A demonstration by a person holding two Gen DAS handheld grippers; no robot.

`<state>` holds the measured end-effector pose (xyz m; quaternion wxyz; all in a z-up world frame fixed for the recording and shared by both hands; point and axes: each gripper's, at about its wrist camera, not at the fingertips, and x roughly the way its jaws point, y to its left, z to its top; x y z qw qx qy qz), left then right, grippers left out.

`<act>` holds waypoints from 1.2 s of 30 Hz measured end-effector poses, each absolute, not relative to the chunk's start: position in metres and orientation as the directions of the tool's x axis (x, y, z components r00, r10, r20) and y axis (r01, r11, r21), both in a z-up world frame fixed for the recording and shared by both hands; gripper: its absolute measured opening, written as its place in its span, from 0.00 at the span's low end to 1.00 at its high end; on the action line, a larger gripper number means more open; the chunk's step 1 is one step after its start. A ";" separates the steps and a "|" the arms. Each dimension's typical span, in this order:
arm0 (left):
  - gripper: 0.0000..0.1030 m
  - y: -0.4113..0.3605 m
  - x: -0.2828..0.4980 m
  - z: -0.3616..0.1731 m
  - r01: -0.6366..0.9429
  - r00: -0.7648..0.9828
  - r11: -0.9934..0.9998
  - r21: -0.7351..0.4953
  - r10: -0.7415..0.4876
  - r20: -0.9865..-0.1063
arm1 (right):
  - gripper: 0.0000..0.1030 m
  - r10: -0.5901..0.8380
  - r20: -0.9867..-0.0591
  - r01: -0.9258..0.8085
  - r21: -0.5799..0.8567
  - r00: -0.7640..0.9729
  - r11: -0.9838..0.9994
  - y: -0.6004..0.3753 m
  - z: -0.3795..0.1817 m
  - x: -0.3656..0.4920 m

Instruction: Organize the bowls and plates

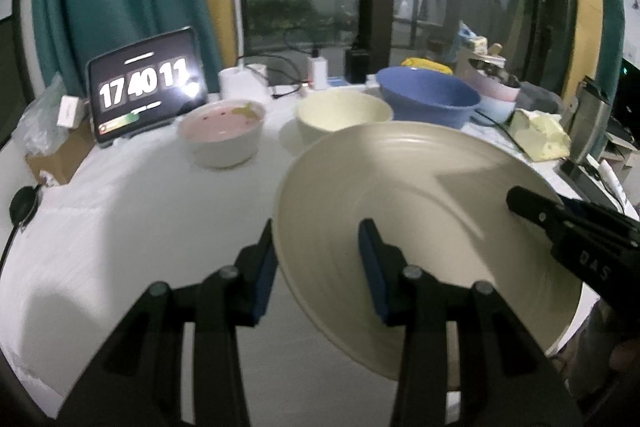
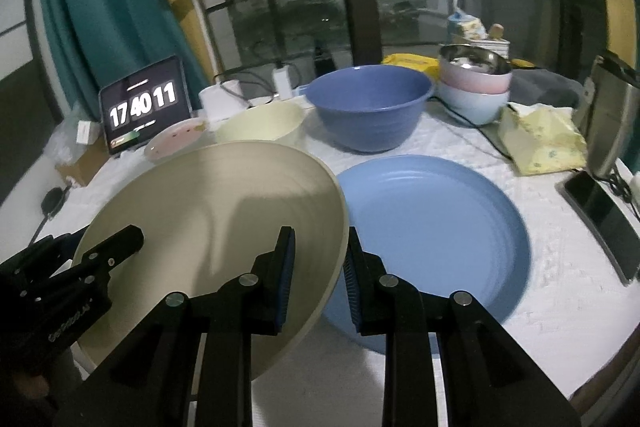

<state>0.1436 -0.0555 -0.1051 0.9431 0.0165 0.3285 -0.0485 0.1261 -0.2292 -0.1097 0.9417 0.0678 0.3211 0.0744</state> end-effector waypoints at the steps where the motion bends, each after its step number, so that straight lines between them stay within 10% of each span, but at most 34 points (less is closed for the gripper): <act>1: 0.40 -0.061 0.144 -0.105 0.111 0.779 0.994 0.001 -0.086 -0.621 | 0.25 0.178 -0.593 -0.088 0.178 0.785 0.980 -0.235 -0.110 0.126; 36: 0.40 -0.172 0.188 -0.134 0.239 0.701 0.971 0.022 -0.157 -0.695 | 0.25 0.101 -0.631 0.080 0.252 0.769 0.964 -0.347 -0.145 0.143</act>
